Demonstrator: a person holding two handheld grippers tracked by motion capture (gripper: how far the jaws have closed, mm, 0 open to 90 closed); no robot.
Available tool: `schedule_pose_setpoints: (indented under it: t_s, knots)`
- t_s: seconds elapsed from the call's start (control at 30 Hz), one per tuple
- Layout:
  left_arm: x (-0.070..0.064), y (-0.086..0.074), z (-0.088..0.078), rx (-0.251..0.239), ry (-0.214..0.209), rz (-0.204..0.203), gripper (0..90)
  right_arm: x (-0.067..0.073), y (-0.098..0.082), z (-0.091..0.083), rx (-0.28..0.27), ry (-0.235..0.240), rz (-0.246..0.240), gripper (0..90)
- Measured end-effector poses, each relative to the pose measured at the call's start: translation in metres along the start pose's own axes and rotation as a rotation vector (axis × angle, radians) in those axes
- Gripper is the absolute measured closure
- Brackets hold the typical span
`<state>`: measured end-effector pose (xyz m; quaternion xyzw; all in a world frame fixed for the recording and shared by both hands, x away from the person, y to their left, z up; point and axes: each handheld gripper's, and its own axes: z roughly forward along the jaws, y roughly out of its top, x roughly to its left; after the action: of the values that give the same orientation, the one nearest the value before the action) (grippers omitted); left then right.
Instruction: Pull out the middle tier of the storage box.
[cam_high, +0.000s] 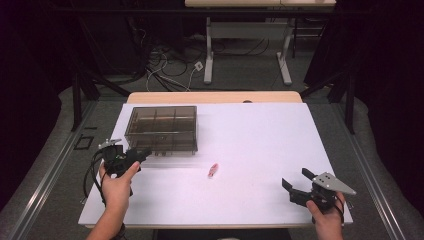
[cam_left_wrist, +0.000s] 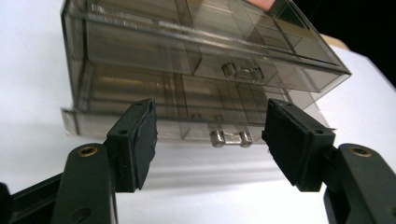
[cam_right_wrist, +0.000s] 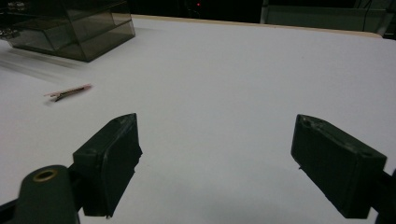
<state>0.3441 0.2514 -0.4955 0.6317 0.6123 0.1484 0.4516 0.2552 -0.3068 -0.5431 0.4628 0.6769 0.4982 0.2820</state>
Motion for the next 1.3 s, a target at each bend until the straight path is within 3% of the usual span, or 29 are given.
schedule_pose_setpoints:
  t_s: [0.13, 0.4, 0.63, 0.73, 0.83, 1.3]
  knots:
    - [-0.002, 0.005, 0.001, -0.011, 0.022, 0.062, 34.0, -0.001, 0.000, -0.002, 0.009, -0.006, 0.001, 14.9]
    - [-0.003, 0.013, 0.004, 0.023, 0.068, 0.137, 32.7, -0.003, 0.000, -0.003, 0.005, -0.014, -0.008, 14.9]
    - [-0.005, 0.022, 0.004, 0.036, 0.077, 0.160, 31.6, -0.003, 0.000, -0.004, 0.009, -0.021, 0.000, 14.9]
    - [-0.004, 0.027, 0.005, 0.054, 0.085, 0.189, 30.4, -0.004, -0.001, -0.003, 0.010, -0.019, 0.012, 14.9]
    - [-0.004, 0.030, 0.006, 0.057, 0.079, 0.186, 29.5, -0.004, -0.001, -0.004, 0.012, -0.024, 0.009, 14.9]
    - [-0.008, 0.047, 0.009, 0.101, 0.107, 0.258, 28.9, -0.004, -0.002, -0.005, 0.015, -0.020, -0.001, 14.9]
